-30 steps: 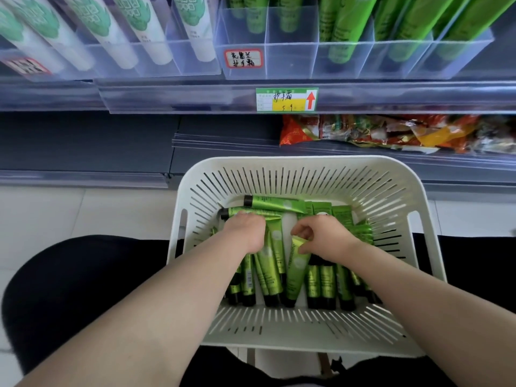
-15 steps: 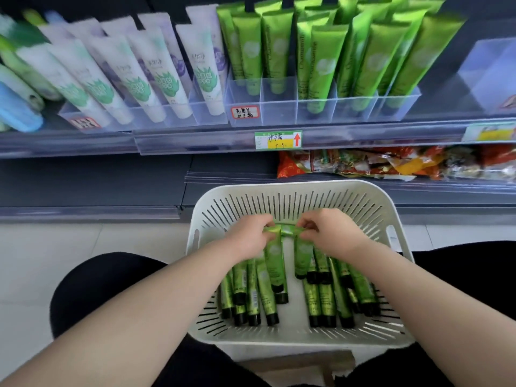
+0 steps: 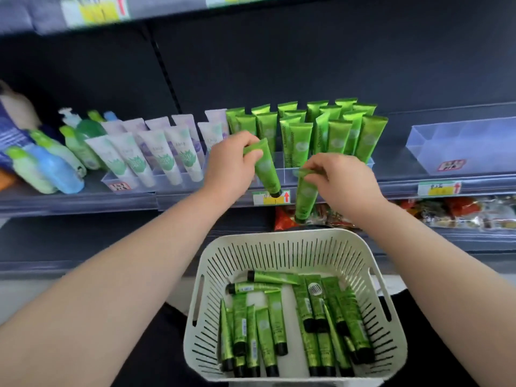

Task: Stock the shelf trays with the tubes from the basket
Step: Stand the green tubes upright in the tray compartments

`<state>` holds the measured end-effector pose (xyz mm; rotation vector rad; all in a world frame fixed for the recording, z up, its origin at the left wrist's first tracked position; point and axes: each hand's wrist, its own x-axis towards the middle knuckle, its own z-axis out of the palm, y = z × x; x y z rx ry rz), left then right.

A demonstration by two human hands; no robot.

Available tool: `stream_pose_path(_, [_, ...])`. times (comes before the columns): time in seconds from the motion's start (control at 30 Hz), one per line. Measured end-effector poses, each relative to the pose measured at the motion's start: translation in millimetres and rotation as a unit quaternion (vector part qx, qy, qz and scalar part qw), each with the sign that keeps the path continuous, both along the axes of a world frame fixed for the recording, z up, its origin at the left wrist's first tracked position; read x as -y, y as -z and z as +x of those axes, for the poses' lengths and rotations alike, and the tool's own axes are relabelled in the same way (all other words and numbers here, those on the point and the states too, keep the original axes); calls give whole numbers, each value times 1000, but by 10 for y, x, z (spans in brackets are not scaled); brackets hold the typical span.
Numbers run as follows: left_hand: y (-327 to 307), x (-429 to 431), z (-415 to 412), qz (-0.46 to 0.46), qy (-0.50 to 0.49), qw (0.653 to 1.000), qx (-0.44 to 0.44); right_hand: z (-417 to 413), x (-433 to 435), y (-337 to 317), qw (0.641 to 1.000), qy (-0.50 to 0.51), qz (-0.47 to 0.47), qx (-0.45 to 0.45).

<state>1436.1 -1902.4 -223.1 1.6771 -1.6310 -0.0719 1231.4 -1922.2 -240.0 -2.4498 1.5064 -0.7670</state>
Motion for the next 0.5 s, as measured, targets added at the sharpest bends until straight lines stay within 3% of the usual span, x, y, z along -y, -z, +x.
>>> stream_pose_path(0.2, [-359,486,77,-27,-46,999,10,73,245,-269,998,0,-58,0])
stream_pose_path(0.5, [-137,1030,63,71,-28,991,111,57,440,-214,999,-5,-54,-1])
